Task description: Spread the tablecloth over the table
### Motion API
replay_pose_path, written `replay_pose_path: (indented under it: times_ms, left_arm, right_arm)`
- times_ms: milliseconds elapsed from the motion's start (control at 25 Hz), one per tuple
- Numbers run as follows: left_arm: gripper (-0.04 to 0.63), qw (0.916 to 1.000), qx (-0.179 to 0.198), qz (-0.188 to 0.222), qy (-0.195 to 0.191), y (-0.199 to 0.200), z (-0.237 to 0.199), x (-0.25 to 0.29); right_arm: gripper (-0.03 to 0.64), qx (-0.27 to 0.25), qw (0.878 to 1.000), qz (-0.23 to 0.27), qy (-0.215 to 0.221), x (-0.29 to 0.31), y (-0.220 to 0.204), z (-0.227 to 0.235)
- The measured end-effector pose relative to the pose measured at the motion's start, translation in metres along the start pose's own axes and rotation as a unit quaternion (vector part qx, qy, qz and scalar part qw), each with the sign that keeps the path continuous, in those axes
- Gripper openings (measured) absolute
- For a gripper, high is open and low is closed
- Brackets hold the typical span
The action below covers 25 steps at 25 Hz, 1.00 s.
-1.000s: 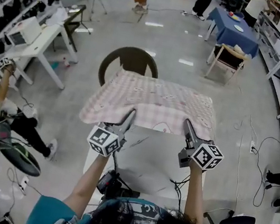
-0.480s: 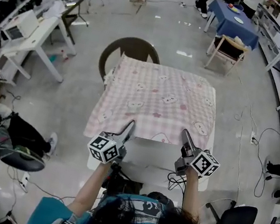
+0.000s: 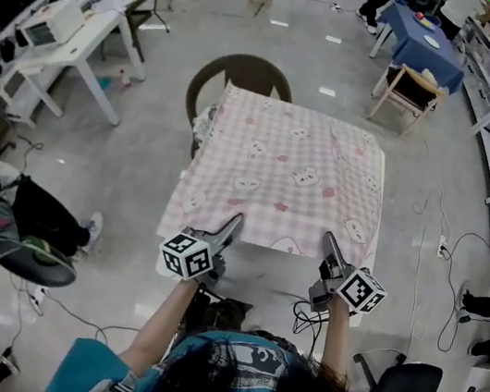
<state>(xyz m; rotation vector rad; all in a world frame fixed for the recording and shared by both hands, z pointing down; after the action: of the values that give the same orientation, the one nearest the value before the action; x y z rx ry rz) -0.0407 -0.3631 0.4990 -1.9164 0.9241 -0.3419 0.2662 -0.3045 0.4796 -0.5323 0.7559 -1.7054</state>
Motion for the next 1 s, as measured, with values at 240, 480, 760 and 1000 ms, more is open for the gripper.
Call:
replay_pose_path:
  times_ms: [240, 480, 760, 1000]
  left_arm:
    - [0.078, 0.9998, -0.015, -0.009, 0.013, -0.007, 0.006, -0.028]
    - [0.08, 0.9977, -0.055, -0.027, 0.029, -0.036, 0.01, -0.06]
    - [0.086, 0.9939, -0.066, -0.059, 0.066, -0.069, 0.013, -0.098]
    - [0.086, 0.9866, -0.026, -0.128, 0.098, -0.099, 0.011, -0.126]
  right_arm:
    - [0.069, 0.006, 1.0, -0.008, 0.006, -0.021, -0.013, -0.011]
    - [0.067, 0.024, 1.0, -0.019, 0.005, -0.057, -0.036, -0.01]
    - [0.058, 0.072, 0.995, -0.061, -0.006, -0.098, -0.077, 0.0]
    - [0.043, 0.011, 0.99, -0.139, -0.036, -0.122, -0.119, 0.009]
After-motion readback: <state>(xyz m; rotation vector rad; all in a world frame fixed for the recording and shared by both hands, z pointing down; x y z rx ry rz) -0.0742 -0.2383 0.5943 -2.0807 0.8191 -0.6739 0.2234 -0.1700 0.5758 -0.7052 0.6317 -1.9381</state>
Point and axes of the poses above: the fingertips, and each gripper's own axes: x forward along the fingers, z to its right, y out of its top, the point moved 7 cm from there along -x, backward along the fingers, and after that the axes turned 14 degrees about z, right-handed, at the moved point
